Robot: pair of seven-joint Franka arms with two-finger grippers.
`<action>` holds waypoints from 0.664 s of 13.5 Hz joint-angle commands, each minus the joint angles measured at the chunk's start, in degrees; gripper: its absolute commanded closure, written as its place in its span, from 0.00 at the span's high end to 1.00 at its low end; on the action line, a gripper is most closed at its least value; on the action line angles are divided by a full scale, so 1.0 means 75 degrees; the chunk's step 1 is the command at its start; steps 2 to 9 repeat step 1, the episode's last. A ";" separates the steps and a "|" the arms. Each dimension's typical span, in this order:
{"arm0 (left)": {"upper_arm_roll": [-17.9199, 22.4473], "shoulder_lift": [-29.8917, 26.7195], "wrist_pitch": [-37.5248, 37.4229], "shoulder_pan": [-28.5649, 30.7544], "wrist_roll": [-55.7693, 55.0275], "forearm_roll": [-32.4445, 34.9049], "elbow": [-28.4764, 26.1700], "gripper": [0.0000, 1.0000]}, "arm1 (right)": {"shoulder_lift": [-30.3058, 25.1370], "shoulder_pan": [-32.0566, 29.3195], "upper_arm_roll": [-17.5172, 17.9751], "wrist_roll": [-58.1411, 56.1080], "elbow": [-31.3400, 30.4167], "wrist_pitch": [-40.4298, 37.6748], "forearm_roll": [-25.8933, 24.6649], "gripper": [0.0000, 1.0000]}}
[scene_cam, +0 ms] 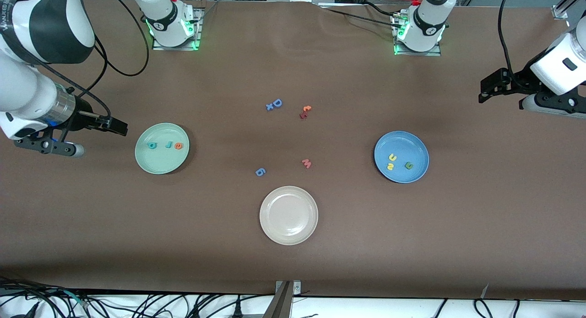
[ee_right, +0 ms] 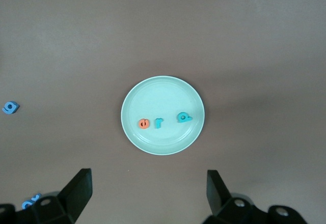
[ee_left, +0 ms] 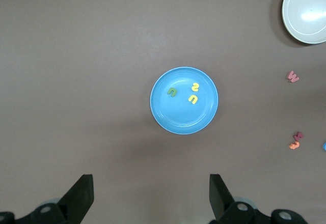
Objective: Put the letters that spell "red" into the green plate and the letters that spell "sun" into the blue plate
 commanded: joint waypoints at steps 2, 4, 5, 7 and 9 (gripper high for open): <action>0.0108 -0.0087 -0.0008 -0.0098 -0.0055 0.0181 -0.0062 1.00 | -0.0241 0.0089 -0.0112 -0.0133 -0.0247 0.0028 0.0171 0.99; 0.0108 -0.0087 -0.0008 -0.0098 -0.0055 0.0181 -0.0062 1.00 | -0.0241 0.0089 -0.0112 -0.0133 -0.0247 0.0028 0.0171 0.99; 0.0108 -0.0087 -0.0008 -0.0098 -0.0055 0.0181 -0.0062 1.00 | -0.0241 0.0089 -0.0112 -0.0133 -0.0247 0.0028 0.0171 0.99; 0.0108 -0.0087 -0.0008 -0.0098 -0.0055 0.0181 -0.0062 1.00 | -0.0241 0.0089 -0.0112 -0.0133 -0.0247 0.0028 0.0171 0.99; 0.0108 -0.0087 -0.0008 -0.0098 -0.0055 0.0181 -0.0062 1.00 | -0.0241 0.0089 -0.0112 -0.0133 -0.0247 0.0028 0.0171 0.99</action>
